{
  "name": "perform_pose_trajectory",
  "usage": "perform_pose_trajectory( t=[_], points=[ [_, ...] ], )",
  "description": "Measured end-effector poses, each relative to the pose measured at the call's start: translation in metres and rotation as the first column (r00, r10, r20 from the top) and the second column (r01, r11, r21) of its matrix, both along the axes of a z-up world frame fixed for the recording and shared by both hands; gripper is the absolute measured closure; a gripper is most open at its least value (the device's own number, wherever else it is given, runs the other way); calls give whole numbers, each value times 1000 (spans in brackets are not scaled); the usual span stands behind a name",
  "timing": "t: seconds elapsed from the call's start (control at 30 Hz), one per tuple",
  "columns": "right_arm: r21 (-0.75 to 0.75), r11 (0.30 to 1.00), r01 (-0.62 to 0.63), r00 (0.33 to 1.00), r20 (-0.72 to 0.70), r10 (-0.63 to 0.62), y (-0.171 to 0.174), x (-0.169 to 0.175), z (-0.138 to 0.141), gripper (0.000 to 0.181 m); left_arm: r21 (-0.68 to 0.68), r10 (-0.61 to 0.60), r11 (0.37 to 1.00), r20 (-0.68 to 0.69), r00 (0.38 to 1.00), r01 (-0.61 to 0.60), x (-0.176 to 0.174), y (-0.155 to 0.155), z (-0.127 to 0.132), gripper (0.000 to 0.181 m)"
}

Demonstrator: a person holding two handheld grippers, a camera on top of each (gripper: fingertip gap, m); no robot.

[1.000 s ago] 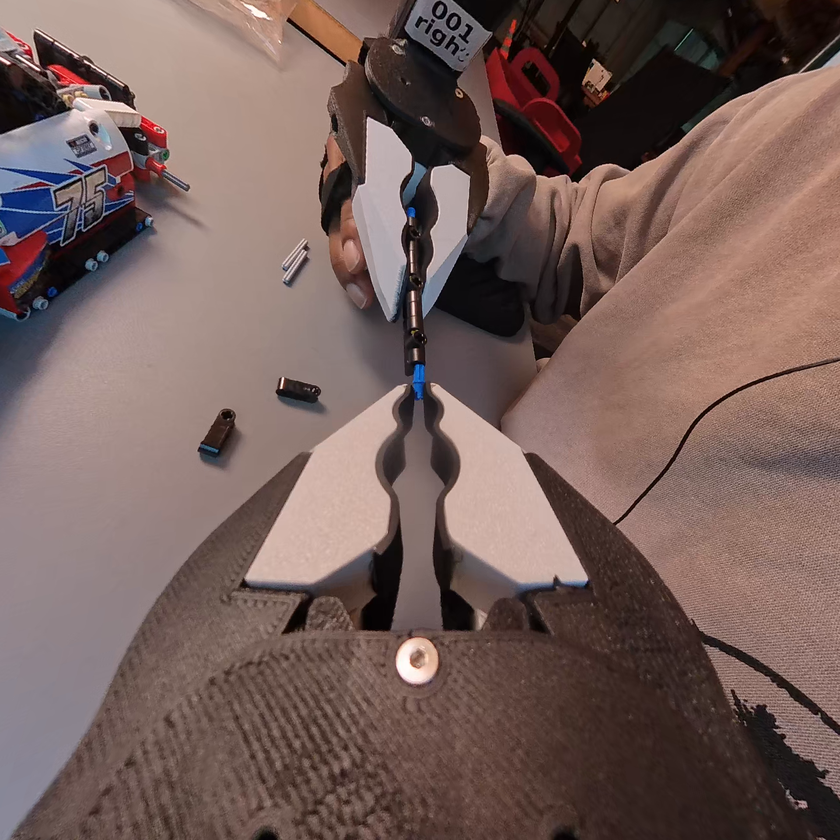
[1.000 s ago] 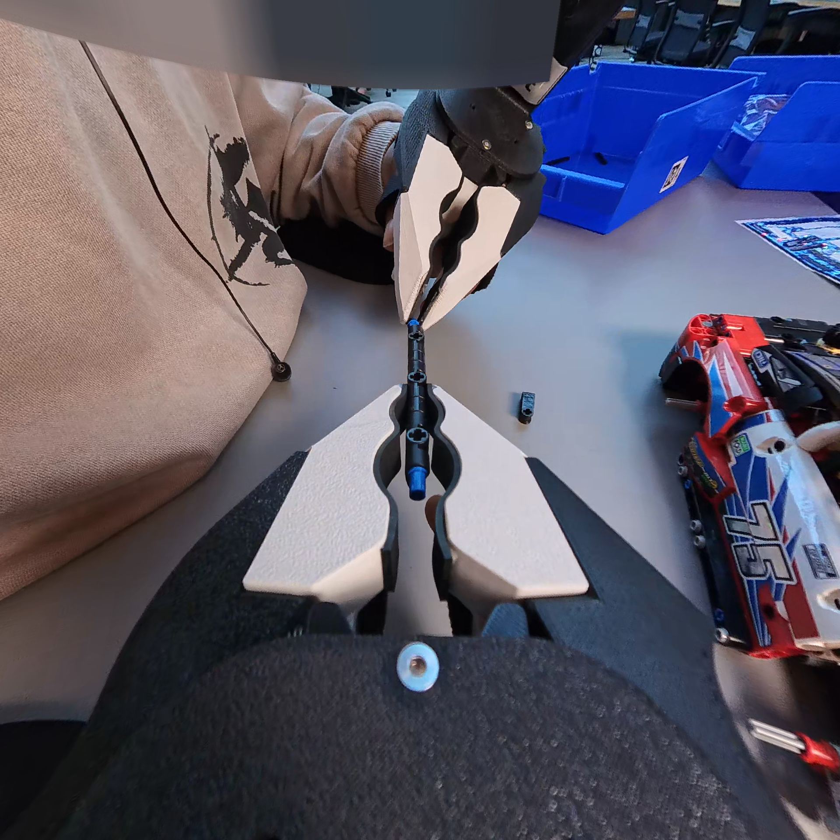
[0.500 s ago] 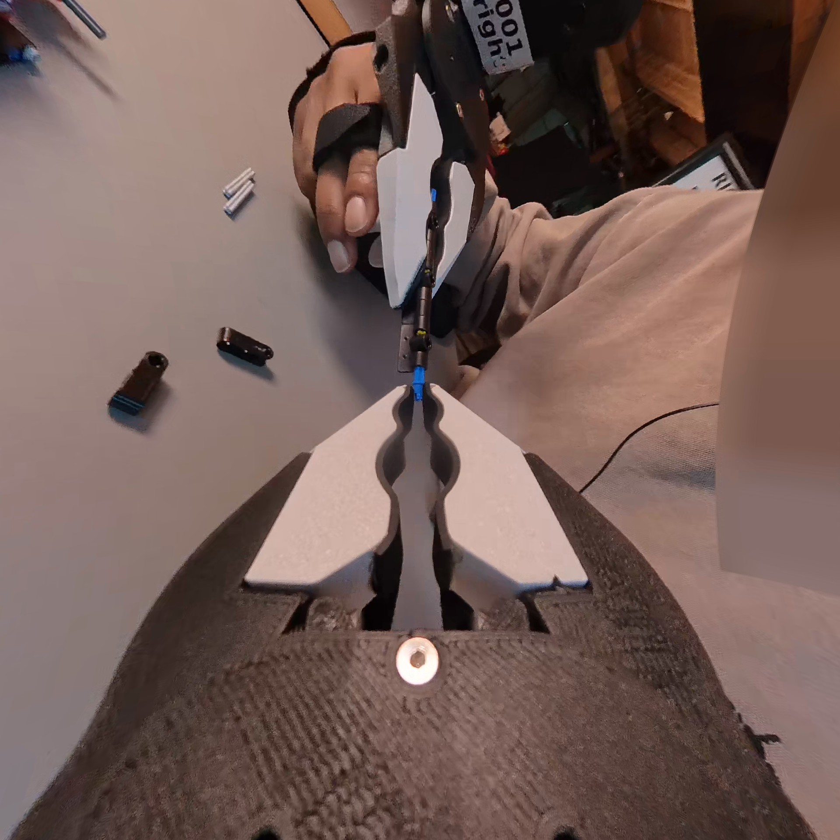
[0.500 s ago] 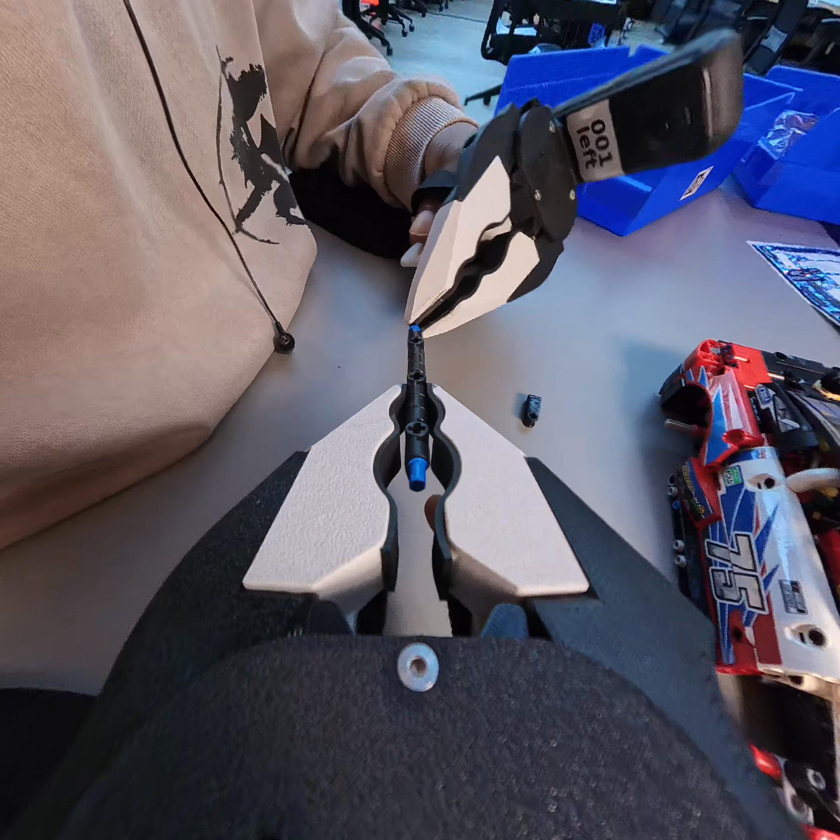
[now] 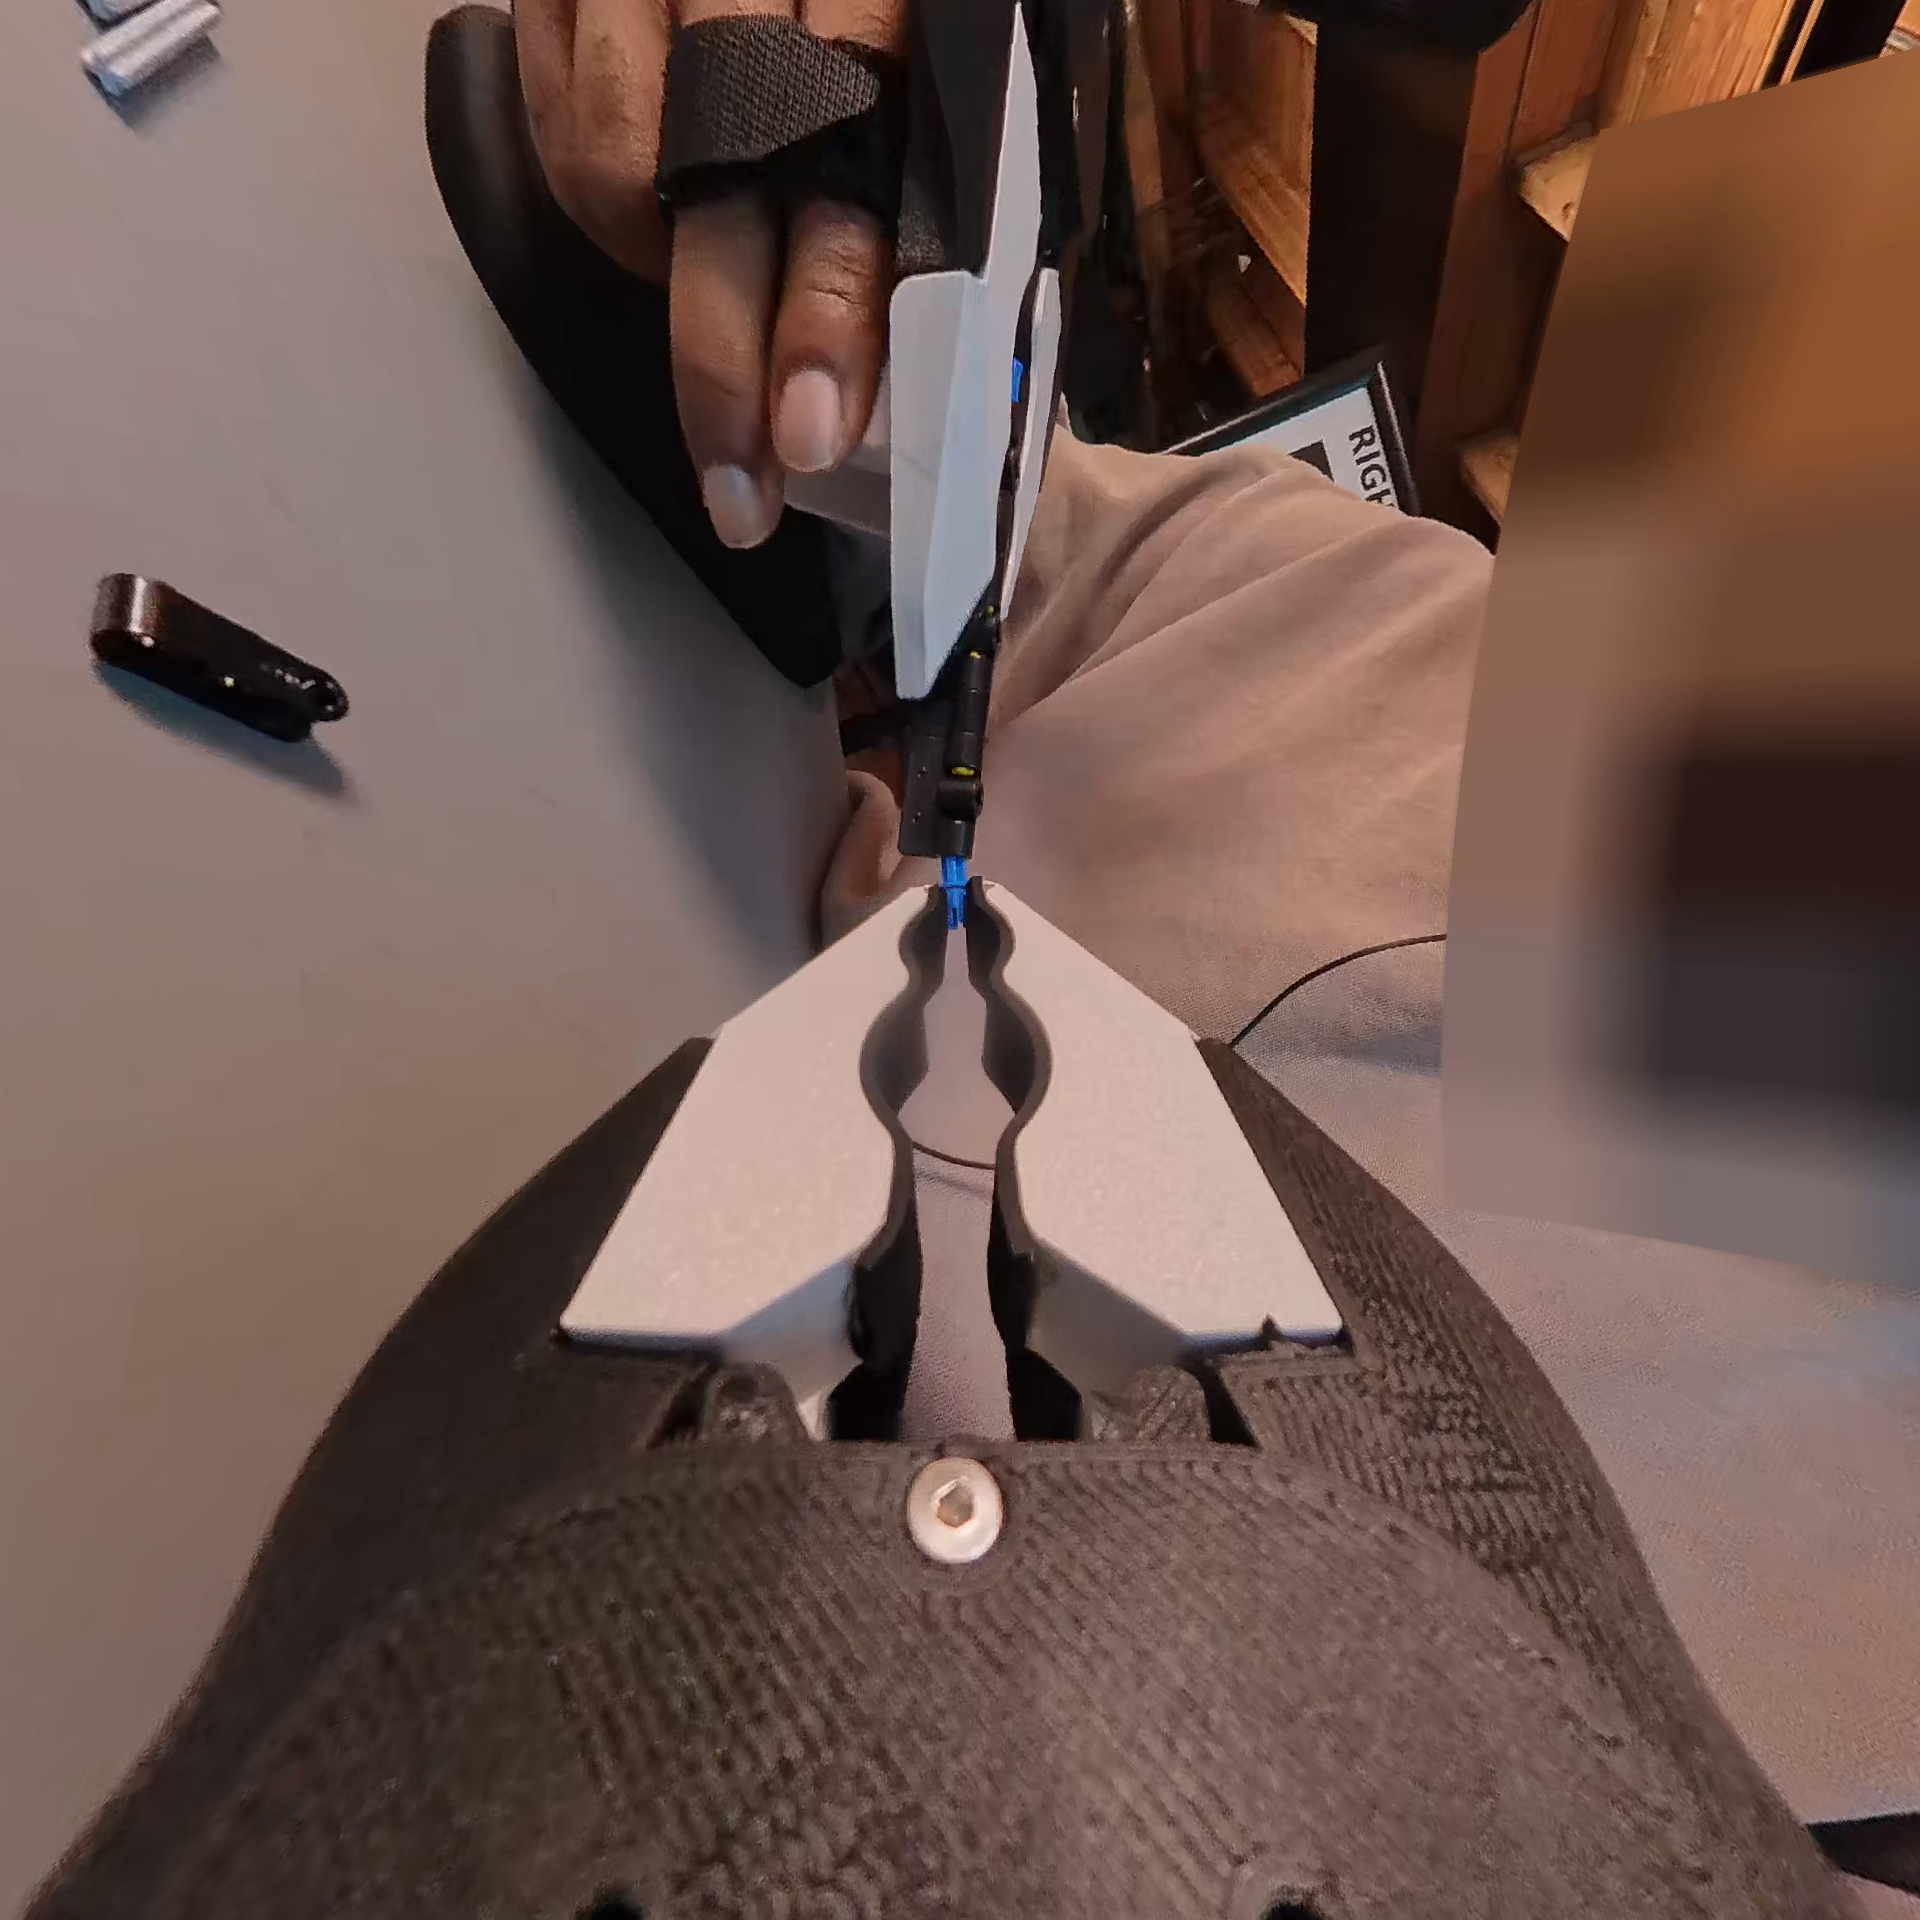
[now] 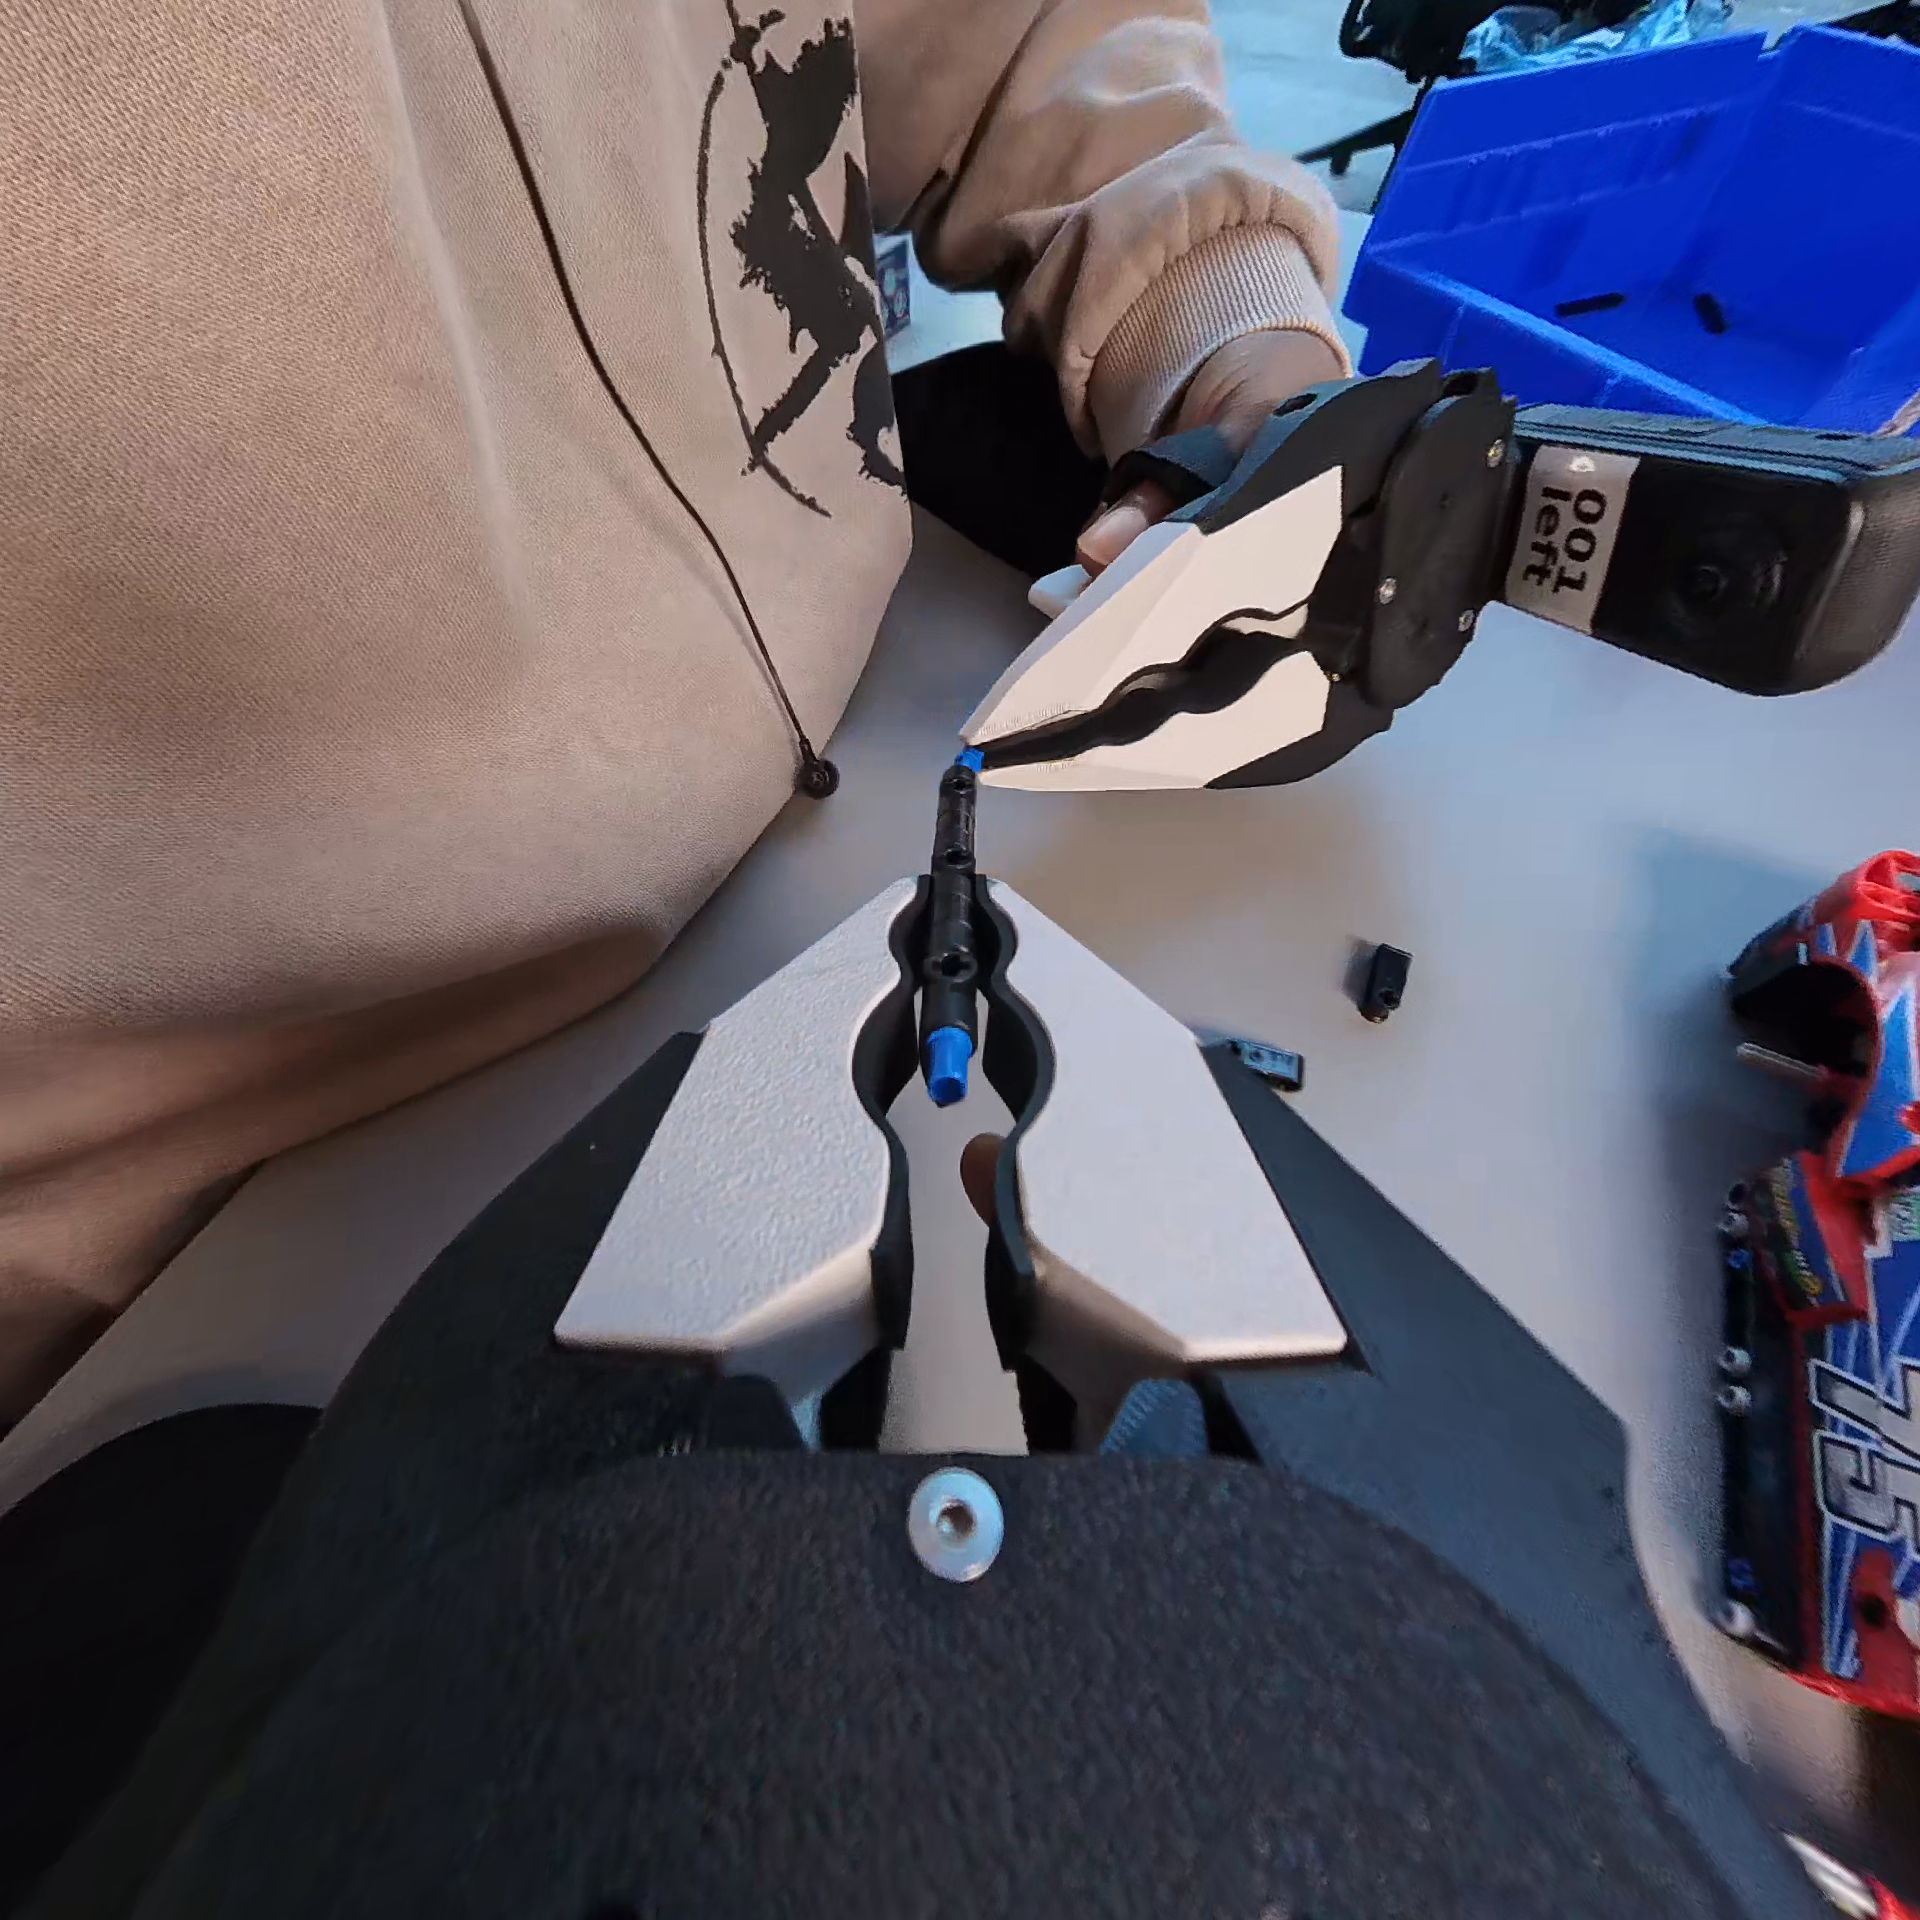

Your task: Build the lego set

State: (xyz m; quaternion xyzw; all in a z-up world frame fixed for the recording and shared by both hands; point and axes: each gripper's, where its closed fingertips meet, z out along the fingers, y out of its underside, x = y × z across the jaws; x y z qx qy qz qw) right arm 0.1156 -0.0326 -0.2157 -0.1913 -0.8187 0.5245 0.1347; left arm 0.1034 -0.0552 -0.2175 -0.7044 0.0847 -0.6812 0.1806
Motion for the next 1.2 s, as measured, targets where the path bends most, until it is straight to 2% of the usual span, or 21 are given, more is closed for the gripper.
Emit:
perform_pose_trajectory(
  t=[0.17, 0.23, 0.3, 0.43, 0.57, 0.63, 0.73, 0.87, 0.93, 0.97, 1.07, 1.17, 1.2],
  points=[
    [-33, 999, 2, 1000, 2, -2, -4, 0, -4, 178, -29, 19, 999, -11, 1000, -20, 0, 0, -5, 181],
    [13, 1000, -3, 1000, 0, 3, -15, -4, -16, 178, -50, 114, 993, 115, 987, -109, -3, 18, 15, 181],
    [4, 1000, -27, 1000, -3, 27, -32, -7, -19, 178, 50, 75, 996, 22, 997, -76, 6, 21, 17, 181],
    [9, 997, 79, 997, -24, -79, -1, -13, -12, 178, 137, 158, 980, -83, 984, -146, -18, 29, 16, 181],
    [18, 995, 99, 995, -24, -99, 4, -16, -13, 178, 167, 199, 971, -165, 966, -171, -31, 21, 5, 181],
    [46, 992, 119, 993, -17, -119, 10, -18, -17, 178, 210, 203, 966, -251, 946, -151, -31, 17, -7, 181],
    [64, 983, 174, 985, -18, -173, 24, -21, -18, 177, 320, 234, 943, -437, 869, -93, -31, 15, -28, 176],
    [44, 962, 268, 963, -35, -266, 47, -26, -11, 178, 507, 327, 858, -655, 681, 75, -43, 13, -46, 163],
    [31, 954, 298, 954, -43, -297, 55, -28, -9, 177, 520, 340, 841, -724, 600, 151, -51, 11, -55, 160],
    [29, 951, 308, 951, -43, -307, 56, -29, -9, 177, 508, 326, 843, -745, 581, 178, -51, 9, -59, 158],
    [41, 947, 318, 948, -44, -316, 56, -30, -12, 177, 537, 315, 809, -740, 595, 239, -37, 2, -58, 159],
    [53, 944, 325, 945, -37, -324, 57, -30, -16, 178, 531, 327, 787, -790, 518, 313, -35, 7, -64, 160],
    [56, 942, 331, 943, -36, -329, 58, -30, -17, 177, 522, 318, 789, -799, 510, 325, -33, 8, -65, 160]
  ],
)
